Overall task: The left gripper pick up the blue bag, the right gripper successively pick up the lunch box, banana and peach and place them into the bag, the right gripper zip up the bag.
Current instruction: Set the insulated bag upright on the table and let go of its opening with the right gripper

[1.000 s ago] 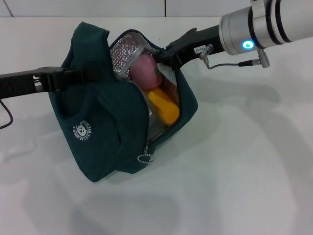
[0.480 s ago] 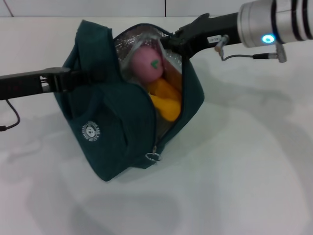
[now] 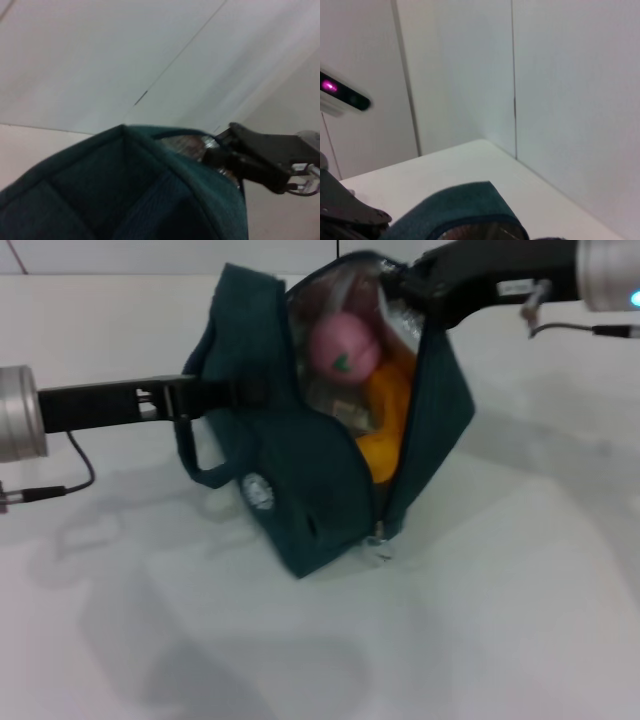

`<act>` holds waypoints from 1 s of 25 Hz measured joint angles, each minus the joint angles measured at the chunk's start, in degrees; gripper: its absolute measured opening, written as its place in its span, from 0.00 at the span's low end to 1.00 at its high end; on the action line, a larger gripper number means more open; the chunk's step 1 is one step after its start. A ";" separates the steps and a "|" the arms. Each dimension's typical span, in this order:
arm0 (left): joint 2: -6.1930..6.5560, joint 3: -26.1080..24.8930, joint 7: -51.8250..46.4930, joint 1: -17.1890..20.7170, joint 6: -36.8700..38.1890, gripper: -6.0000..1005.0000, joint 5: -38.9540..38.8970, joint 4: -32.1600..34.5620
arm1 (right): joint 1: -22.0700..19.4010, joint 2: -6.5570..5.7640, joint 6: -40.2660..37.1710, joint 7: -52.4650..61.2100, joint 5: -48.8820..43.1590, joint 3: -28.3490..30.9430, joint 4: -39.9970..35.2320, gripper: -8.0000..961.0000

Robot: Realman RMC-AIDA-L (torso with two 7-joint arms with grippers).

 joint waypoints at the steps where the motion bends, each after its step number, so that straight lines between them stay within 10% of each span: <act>1: 0.00 0.00 0.12 -0.24 -0.12 0.05 0.00 -0.75 | -1.05 0.02 -0.26 -0.40 0.03 0.29 -1.80 0.02; 25: -0.34 -0.04 1.08 -2.07 -4.35 0.05 -1.45 -10.98 | -5.94 -0.10 -6.28 -6.52 5.53 4.70 -2.87 0.03</act>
